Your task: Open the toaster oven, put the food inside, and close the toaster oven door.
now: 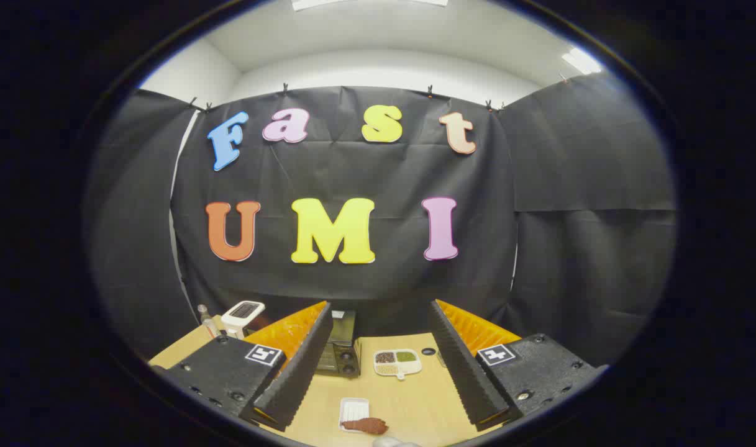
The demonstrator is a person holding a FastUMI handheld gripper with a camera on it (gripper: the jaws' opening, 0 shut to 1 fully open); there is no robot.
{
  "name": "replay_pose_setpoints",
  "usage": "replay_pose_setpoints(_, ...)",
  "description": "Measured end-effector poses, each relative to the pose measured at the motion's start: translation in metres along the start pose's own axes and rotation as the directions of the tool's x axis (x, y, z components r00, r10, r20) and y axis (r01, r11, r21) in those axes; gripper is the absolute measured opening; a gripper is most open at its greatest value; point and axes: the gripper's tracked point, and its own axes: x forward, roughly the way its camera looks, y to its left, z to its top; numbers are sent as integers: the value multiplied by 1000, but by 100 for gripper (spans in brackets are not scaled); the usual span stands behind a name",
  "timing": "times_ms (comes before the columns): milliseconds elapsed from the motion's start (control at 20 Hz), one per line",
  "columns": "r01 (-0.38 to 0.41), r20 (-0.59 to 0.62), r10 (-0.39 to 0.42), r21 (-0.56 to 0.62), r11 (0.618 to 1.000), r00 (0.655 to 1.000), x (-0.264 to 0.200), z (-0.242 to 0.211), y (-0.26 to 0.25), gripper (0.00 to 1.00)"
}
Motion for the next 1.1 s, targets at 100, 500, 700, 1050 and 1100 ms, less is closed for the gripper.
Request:
replay_pose_setpoints(100,0,-8,0,-8,1000,1000,0,-6,4,99)
replay_pose_setpoints(500,-14,-24,14,-9,1000,1000,13,-20,29,99)
replay_pose_setpoints(700,0,-34,0,-12,1000,999,29,-35,45,99)
replay_pose_setpoints(1050,-47,-96,47,0,999,994,87,-91,123,99)
replay_pose_setpoints(1100,-64,-116,64,6,998,991,98,-104,138,99)
